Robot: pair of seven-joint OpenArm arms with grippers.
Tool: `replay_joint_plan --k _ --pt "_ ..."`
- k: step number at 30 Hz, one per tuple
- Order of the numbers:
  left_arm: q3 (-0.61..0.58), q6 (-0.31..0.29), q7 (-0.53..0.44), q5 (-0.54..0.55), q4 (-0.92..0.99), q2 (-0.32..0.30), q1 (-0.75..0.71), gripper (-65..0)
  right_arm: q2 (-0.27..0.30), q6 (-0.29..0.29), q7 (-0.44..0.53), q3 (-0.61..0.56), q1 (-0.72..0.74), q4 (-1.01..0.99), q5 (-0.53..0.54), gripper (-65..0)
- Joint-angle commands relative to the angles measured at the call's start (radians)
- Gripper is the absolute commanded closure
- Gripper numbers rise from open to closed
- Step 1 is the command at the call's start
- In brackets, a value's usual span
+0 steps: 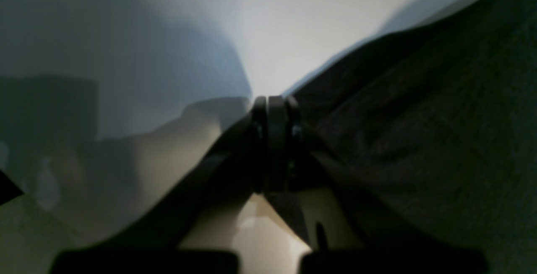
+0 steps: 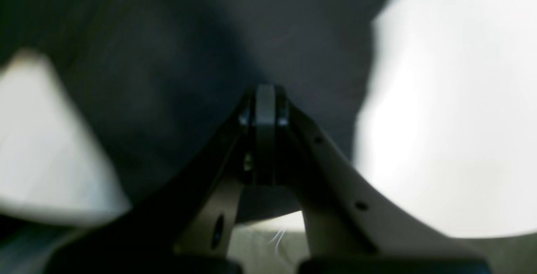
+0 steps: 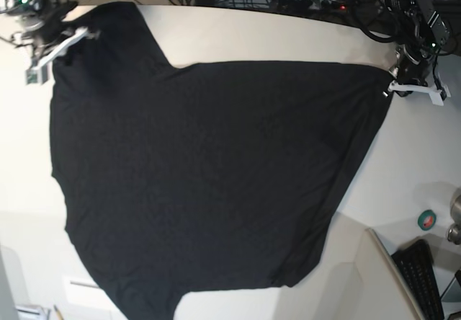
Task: Layout the t-shirt on the table in an organized manner, then fold the t-shirt properly
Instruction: 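Pull the shirt edges outward with both grippers to smooth it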
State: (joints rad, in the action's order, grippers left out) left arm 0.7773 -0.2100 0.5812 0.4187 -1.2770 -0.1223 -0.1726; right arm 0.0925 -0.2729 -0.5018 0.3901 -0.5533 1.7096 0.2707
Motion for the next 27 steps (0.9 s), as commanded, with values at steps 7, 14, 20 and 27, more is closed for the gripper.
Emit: replay_joint_plan --k 7,14,20,27 --pt "0.004 -0.003 -0.02 0.006 -0.017 -0.015 -0.012 0.0 0.04 -0.004 0.015 0.102 0.132 -0.116 0.008 -43.7" --pt "0.004 -0.003 -0.02 0.007 -0.016 -0.015 -0.012 0.0 0.06 -0.121 0.015 0.109 0.2 -0.296 0.008 -39.2" --pt "0.006 -0.001 -0.022 0.01 -0.016 -0.015 -0.012 0.0 0.059 -0.15 0.015 0.102 0.218 -0.371 0.003 -39.0" --pt "0.046 -0.001 -0.022 0.013 -0.023 -0.009 -0.018 0.0 0.054 -0.161 0.018 0.102 0.195 -0.36 0.008 -23.6"
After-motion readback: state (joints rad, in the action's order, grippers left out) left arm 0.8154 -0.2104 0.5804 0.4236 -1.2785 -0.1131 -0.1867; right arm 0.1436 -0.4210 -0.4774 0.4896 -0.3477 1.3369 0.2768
